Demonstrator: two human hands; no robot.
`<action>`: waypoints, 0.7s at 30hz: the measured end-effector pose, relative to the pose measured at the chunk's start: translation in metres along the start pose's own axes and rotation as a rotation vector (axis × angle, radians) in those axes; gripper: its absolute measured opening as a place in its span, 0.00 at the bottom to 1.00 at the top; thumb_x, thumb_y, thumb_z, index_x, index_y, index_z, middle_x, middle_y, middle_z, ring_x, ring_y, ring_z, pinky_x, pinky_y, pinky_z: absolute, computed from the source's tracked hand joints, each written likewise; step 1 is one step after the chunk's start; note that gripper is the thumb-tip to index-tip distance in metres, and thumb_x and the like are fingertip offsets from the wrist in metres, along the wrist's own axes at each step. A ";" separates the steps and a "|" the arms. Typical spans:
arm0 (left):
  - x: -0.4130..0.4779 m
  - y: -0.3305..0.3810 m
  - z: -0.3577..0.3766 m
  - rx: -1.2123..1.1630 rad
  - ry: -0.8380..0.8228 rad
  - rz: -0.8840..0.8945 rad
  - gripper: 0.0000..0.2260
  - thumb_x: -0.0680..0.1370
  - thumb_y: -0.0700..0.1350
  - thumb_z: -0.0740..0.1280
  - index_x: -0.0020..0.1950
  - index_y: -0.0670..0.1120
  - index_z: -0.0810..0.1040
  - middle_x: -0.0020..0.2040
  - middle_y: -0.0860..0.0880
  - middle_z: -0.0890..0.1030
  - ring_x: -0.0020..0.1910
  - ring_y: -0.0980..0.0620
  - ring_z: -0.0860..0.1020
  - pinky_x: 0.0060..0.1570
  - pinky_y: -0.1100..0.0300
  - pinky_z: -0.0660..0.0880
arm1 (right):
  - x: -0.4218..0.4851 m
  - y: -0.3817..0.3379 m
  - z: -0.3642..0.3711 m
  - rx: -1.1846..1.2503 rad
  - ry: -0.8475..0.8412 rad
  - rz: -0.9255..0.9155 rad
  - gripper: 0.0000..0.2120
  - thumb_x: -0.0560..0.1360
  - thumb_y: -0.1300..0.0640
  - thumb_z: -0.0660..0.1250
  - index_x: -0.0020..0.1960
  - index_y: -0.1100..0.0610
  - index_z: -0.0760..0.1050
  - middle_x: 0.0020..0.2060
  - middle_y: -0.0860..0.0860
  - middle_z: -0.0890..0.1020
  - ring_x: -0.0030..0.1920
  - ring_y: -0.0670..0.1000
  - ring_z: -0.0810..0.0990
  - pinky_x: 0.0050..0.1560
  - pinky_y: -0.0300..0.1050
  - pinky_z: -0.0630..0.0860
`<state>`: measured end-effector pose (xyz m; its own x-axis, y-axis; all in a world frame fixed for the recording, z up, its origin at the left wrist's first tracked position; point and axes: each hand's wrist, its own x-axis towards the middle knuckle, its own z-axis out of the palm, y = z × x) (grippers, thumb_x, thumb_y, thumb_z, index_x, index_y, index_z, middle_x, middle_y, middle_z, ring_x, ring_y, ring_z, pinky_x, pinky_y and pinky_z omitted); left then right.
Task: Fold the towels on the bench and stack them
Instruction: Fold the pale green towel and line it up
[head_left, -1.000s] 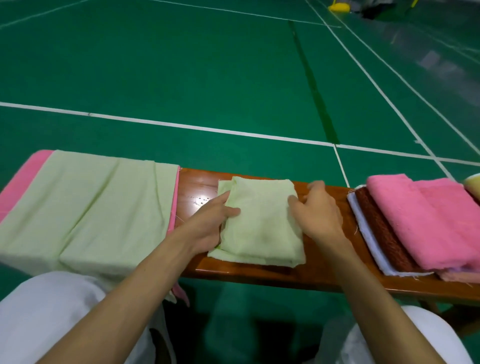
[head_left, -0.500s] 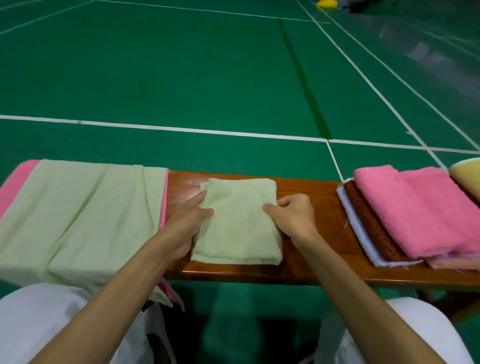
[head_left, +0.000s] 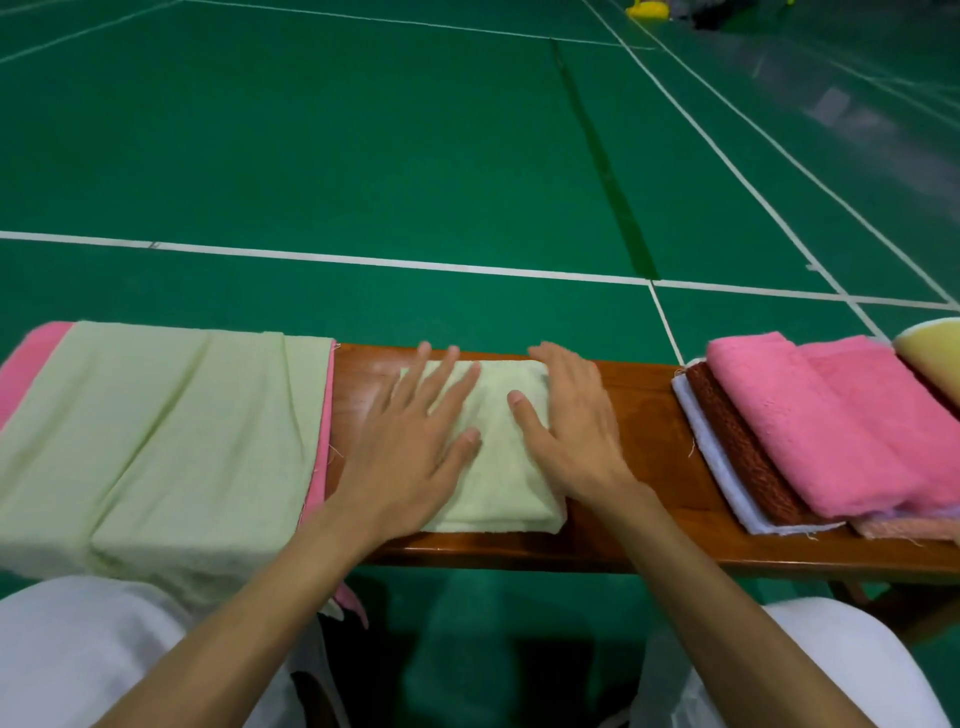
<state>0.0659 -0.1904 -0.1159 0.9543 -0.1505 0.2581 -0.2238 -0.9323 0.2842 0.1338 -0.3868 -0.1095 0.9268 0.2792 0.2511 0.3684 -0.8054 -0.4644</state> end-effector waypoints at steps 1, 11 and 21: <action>0.001 0.000 0.007 0.040 -0.060 0.049 0.27 0.86 0.60 0.47 0.85 0.54 0.49 0.85 0.52 0.46 0.83 0.51 0.38 0.82 0.45 0.44 | -0.001 -0.001 0.004 -0.052 -0.085 -0.087 0.29 0.83 0.40 0.55 0.80 0.51 0.59 0.80 0.50 0.60 0.80 0.52 0.55 0.80 0.54 0.56; -0.006 -0.015 0.025 0.063 -0.279 -0.156 0.33 0.82 0.64 0.37 0.85 0.51 0.39 0.83 0.54 0.35 0.81 0.49 0.31 0.81 0.42 0.39 | -0.008 0.011 0.020 -0.363 -0.450 -0.104 0.34 0.83 0.34 0.40 0.83 0.45 0.35 0.82 0.45 0.35 0.80 0.53 0.29 0.80 0.64 0.38; -0.005 -0.015 0.025 -0.158 -0.276 -0.222 0.37 0.78 0.69 0.37 0.85 0.54 0.41 0.83 0.58 0.37 0.81 0.53 0.31 0.80 0.43 0.36 | -0.008 0.028 0.012 -0.245 -0.399 -0.090 0.34 0.80 0.32 0.35 0.82 0.41 0.36 0.81 0.43 0.34 0.81 0.52 0.32 0.81 0.64 0.40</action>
<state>0.0697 -0.1841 -0.1439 0.9956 -0.0537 -0.0773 -0.0133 -0.8931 0.4496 0.1376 -0.4049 -0.1349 0.8652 0.4938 -0.0866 0.4649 -0.8549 -0.2302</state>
